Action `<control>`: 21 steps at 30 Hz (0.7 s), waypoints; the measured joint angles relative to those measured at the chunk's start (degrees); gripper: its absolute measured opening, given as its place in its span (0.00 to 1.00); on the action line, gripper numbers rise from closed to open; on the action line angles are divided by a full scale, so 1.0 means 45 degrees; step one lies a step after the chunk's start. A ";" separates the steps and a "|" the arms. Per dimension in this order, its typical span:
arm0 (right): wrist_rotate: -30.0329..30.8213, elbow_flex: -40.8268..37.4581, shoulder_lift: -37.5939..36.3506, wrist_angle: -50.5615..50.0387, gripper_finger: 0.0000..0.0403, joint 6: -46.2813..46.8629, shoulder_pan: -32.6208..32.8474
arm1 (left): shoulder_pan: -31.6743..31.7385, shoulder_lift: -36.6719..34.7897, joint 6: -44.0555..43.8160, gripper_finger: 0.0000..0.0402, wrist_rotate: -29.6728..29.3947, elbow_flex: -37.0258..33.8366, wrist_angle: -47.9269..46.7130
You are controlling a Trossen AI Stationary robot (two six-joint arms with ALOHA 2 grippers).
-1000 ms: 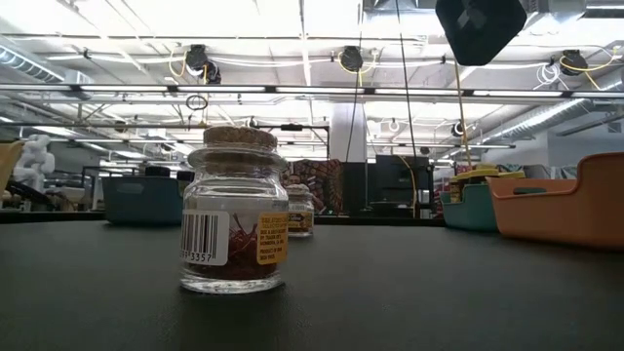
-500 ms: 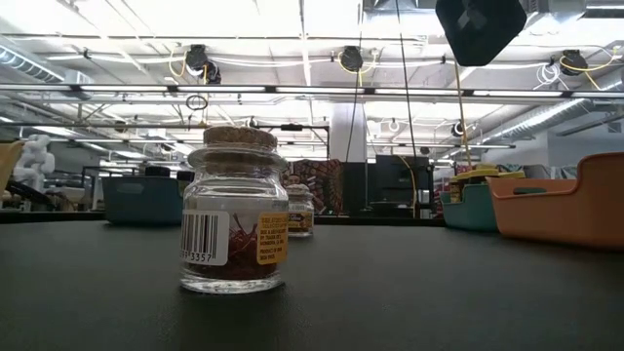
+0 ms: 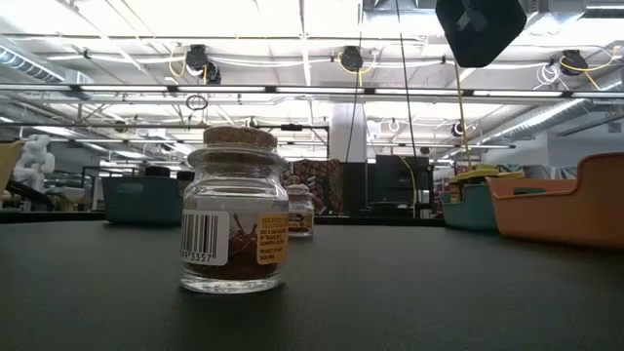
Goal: Sort spices by type
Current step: Put the gold spice bottle into the yellow bin
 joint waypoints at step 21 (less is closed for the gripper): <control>-0.0007 0.0000 0.0000 0.0013 0.65 0.0001 0.0000 | 0.0005 -0.0005 0.0678 0.70 0.0451 -0.0563 0.0040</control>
